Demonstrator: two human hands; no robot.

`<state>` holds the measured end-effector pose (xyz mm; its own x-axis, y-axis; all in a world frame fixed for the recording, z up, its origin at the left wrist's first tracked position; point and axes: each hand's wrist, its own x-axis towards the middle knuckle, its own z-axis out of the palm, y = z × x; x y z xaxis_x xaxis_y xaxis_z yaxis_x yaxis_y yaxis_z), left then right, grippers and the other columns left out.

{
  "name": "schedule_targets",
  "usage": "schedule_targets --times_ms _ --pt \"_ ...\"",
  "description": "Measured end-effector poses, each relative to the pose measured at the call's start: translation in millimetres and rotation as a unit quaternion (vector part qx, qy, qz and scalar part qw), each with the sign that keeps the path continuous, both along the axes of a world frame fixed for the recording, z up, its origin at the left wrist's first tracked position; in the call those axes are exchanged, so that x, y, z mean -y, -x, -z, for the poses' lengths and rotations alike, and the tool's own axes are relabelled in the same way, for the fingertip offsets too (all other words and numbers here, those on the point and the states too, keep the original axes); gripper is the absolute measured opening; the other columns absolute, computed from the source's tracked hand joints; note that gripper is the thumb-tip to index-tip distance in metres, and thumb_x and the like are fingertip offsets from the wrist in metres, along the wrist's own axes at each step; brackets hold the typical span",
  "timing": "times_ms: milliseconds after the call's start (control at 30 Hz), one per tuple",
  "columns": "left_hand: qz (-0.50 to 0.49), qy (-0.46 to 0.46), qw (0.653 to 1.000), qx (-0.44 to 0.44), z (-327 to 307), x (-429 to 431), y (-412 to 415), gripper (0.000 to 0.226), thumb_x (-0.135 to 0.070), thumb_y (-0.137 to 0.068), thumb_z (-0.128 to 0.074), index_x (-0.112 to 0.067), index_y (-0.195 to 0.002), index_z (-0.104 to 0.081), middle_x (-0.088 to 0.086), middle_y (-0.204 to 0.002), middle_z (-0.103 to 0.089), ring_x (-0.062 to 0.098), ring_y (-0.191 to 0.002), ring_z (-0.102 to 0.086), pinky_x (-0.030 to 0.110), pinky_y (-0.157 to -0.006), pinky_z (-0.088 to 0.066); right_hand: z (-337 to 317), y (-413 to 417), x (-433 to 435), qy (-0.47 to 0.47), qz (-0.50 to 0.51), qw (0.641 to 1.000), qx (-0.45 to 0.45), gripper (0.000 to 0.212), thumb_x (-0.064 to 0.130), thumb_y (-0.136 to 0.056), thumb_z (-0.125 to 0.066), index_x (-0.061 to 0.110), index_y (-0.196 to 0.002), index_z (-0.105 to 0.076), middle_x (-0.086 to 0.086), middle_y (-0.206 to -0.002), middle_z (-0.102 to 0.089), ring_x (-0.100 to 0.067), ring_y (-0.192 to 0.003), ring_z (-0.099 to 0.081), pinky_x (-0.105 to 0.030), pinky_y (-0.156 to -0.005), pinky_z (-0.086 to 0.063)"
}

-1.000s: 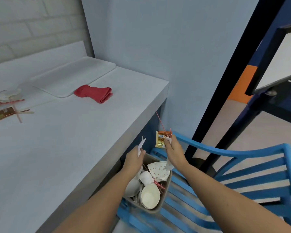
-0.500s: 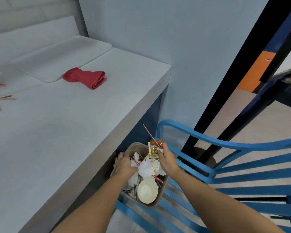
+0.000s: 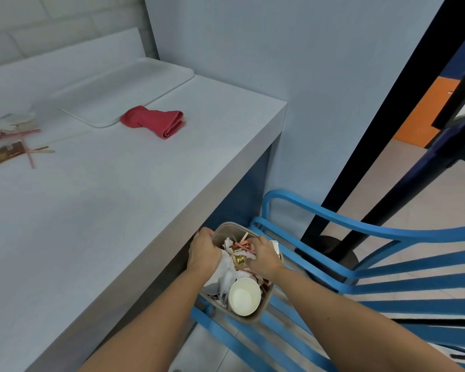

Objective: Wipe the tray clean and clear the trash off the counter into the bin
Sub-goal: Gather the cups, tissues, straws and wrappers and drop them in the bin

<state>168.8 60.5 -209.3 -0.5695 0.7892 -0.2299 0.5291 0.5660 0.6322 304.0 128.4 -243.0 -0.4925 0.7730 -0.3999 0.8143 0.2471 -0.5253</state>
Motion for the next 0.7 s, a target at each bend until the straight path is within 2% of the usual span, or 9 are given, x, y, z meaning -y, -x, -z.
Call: schedule_targets --times_ms 167,300,367,433,500,567,633,700 --pt "0.016 -0.009 1.0 -0.006 -10 5 -2 0.021 0.003 -0.082 -0.056 -0.009 -0.099 -0.05 0.009 -0.11 -0.051 0.021 -0.096 -0.053 0.024 -0.076 -0.043 -17 2 -4 -0.042 0.005 0.999 -0.018 0.043 0.009 -0.088 -0.055 0.014 -0.13 -0.048 -0.007 -0.125 -0.046 -0.024 -0.121 -0.041 -0.03 -0.098 -0.037" --pt "0.048 -0.027 0.998 -0.003 -20 7 -5 0.014 -0.003 -0.088 -0.053 -0.015 -0.092 -0.047 0.006 -0.104 -0.053 0.015 -0.088 -0.053 0.017 -0.069 -0.043 -41 5 -10 -0.033 -0.008 0.998 -0.053 0.025 0.004 -0.088 -0.051 0.01 -0.111 -0.061 -0.001 -0.097 -0.053 -0.019 -0.093 -0.053 -0.026 -0.077 -0.043" --pt "0.081 -0.034 0.996 -0.008 -30 7 -8 0.008 -0.007 -0.092 -0.049 -0.015 -0.095 -0.049 0.005 -0.101 -0.056 0.014 -0.087 -0.055 0.017 -0.07 -0.045 -56 9 -14 -0.03 -0.033 0.998 -0.052 0.019 0.006 -0.089 -0.052 0.008 -0.105 -0.062 -0.005 -0.095 -0.058 -0.018 -0.087 -0.053 -0.026 -0.072 -0.043" --pt "0.1 -0.048 0.994 -0.02 -42 5 -10 0.008 -0.01 -0.094 -0.047 -0.014 -0.099 -0.052 0.005 -0.099 -0.059 0.014 -0.086 -0.057 0.02 -0.072 -0.047 -71 15 -19 -0.029 -0.071 0.997 -0.019 0.018 0.011 -0.09 -0.052 0.008 -0.105 -0.062 -0.009 -0.104 -0.063 -0.02 -0.09 -0.057 -0.028 -0.078 -0.049" --pt "0.1 -0.069 0.992 -0.029 -58 4 -11 0.012 -0.01 -0.093 -0.047 -0.014 -0.101 -0.055 0.004 -0.097 -0.061 0.013 -0.083 -0.056 0.019 -0.069 -0.044 -89 22 -24 -0.01 -0.107 0.994 0.034 0.021 0.013 -0.09 -0.053 0.008 -0.107 -0.063 -0.009 -0.104 -0.064 -0.021 -0.092 -0.06 -0.03 -0.083 -0.051" --pt "0.103 -0.106 0.988 -0.035 -77 5 -10 0.011 -0.01 -0.091 -0.049 -0.017 -0.095 -0.056 0.002 -0.087 -0.062 0.014 -0.078 -0.057 0.019 -0.065 -0.043 -113 29 -27 0.017 -0.144 0.986 0.086 0.022 0.013 -0.089 -0.055 0.004 -0.107 -0.065 -0.008 -0.086 -0.063 -0.016 -0.073 -0.057 -0.026 -0.069 -0.05" --pt "0.114 -0.155 0.98 -0.052 -100 8 -7 0.009 -0.013 -0.088 -0.051 -0.021 -0.085 -0.053 -0.004 -0.07 -0.057 0.014 -0.068 -0.055 0.02 -0.061 -0.041 -145 37 -28 0.042 -0.18 0.974 0.131 0.022 0.018 -0.091 -0.054 0.002 -0.1 -0.066 -0.004 -0.066 -0.057 -0.013 -0.052 -0.044 -0.023 -0.053 -0.038" --pt "0.107 -0.21 0.969 -0.075 -126 11 0 0.009 -0.013 -0.087 -0.053 -0.019 -0.082 -0.05 -0.009 -0.061 -0.048 0.012 -0.06 -0.049 0.02 -0.058 -0.037 -180 49 -26 0.049 -0.214 0.963 0.159 0.022 0.025 -0.094 -0.051 0.008 -0.091 -0.064 -0.001 -0.059 -0.055 -0.011 -0.047 -0.038 -0.022 -0.049 -0.032"
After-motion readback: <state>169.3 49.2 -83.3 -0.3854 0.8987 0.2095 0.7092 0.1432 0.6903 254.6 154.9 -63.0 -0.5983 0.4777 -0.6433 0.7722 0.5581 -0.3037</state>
